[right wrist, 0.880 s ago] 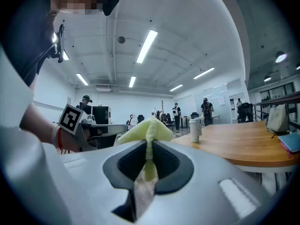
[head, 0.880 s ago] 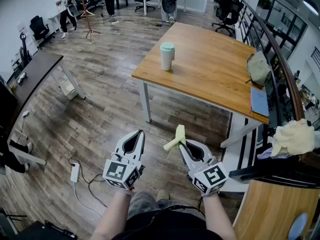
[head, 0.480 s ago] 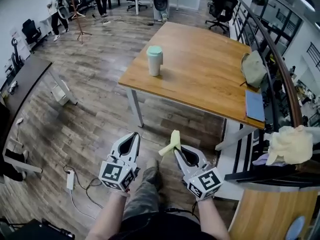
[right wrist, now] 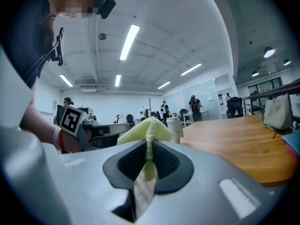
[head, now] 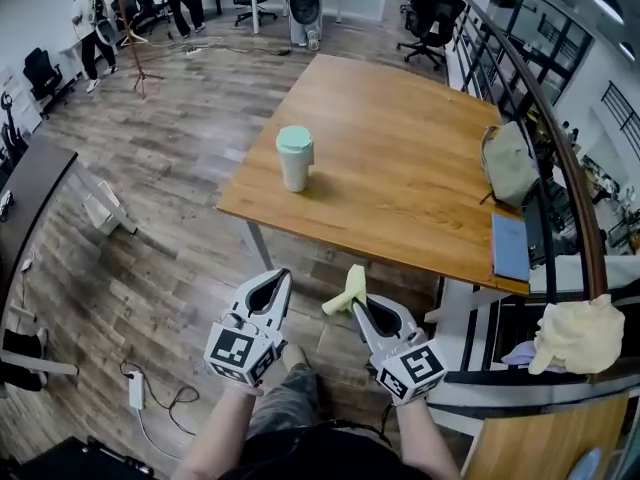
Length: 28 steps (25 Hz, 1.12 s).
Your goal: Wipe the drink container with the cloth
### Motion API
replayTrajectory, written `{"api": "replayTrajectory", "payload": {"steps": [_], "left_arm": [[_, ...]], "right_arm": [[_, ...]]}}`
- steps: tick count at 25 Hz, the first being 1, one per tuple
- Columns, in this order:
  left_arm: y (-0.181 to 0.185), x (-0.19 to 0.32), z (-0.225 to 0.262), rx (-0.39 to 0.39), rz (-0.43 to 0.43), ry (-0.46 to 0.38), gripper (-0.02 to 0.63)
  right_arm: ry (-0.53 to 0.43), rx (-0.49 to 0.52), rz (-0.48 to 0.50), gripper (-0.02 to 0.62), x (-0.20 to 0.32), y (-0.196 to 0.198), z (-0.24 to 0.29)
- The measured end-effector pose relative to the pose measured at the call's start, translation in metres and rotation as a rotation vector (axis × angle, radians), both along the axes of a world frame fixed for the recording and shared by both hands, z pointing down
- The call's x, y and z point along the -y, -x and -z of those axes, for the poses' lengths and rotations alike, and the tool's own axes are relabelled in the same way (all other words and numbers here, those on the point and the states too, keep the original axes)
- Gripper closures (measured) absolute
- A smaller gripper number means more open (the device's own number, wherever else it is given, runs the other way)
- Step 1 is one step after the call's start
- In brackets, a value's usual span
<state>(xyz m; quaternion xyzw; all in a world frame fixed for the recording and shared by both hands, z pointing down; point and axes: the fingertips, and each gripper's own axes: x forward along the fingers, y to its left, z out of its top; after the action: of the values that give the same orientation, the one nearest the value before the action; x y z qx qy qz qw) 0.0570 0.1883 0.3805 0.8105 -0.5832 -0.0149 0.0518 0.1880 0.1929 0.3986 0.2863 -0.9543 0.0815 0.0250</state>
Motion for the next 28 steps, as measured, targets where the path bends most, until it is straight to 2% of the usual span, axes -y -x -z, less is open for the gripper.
{"api": "replayTrajectory", "payload": {"steps": [7, 11, 16, 20, 26, 28], "left_arm": [[0.036, 0.056, -0.006, 0.036, -0.038, 0.007, 0.611], [0.048, 0.083, -0.012, 0.039, -0.069, 0.027, 0.611], [0.058, 0.104, -0.016, 0.021, -0.080, 0.029, 0.611], [0.062, 0.111, -0.023, -0.020, -0.094, 0.072, 0.611], [0.077, 0.137, -0.029, -0.042, -0.085, 0.062, 0.607], [0.080, 0.148, -0.027, -0.045, -0.086, 0.059, 0.574]], "right_arm": [[0.041, -0.016, 0.031, 0.555, 0.059, 0.048, -0.012], [0.047, -0.005, 0.015, 0.555, 0.091, 0.066, -0.016], [0.069, 0.000, -0.018, 0.554, 0.114, 0.077, -0.017], [0.084, -0.016, -0.028, 0.554, 0.122, 0.077, -0.022], [0.109, -0.024, -0.028, 0.554, 0.152, 0.087, -0.034], [0.113, -0.026, -0.012, 0.554, 0.162, 0.094, -0.036]]}}
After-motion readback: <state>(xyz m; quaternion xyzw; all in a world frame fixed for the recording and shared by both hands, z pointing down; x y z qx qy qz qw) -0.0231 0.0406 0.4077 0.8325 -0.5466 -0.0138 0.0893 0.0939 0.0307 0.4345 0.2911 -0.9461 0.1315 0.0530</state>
